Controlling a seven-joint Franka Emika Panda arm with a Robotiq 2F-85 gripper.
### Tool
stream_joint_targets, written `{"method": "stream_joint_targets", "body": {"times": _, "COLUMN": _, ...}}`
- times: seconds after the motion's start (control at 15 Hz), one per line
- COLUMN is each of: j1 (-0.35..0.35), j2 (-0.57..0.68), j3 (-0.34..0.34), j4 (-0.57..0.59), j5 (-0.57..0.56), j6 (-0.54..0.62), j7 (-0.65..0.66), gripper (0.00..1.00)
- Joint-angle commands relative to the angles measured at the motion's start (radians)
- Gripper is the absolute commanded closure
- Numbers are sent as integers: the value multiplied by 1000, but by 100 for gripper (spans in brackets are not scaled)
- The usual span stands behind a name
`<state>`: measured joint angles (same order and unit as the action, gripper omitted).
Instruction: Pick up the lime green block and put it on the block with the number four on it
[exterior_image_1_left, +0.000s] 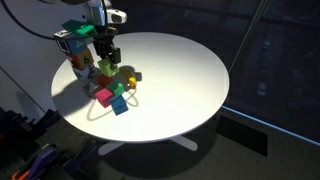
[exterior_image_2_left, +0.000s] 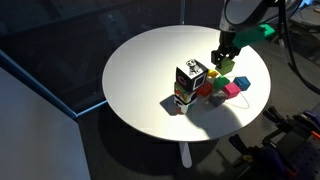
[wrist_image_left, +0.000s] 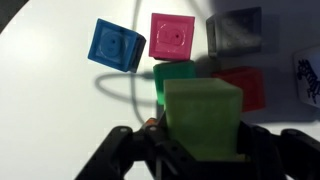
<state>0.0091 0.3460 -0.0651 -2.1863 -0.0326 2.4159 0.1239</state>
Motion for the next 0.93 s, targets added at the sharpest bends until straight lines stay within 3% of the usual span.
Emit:
{"method": "stream_joint_targets", "body": {"times": 0.0, "j1": 15, "j2": -54, "j3": -9, "j4": 14, "j5": -32, "j6": -76, "j7": 55, "gripper": 76}}
{"method": "stream_joint_targets", "body": {"times": 0.87, "j1": 10, "j2": -203, "j3": 17, "j4": 54, "j5": -30, "j6": -236, "j7": 75, "gripper": 76}}
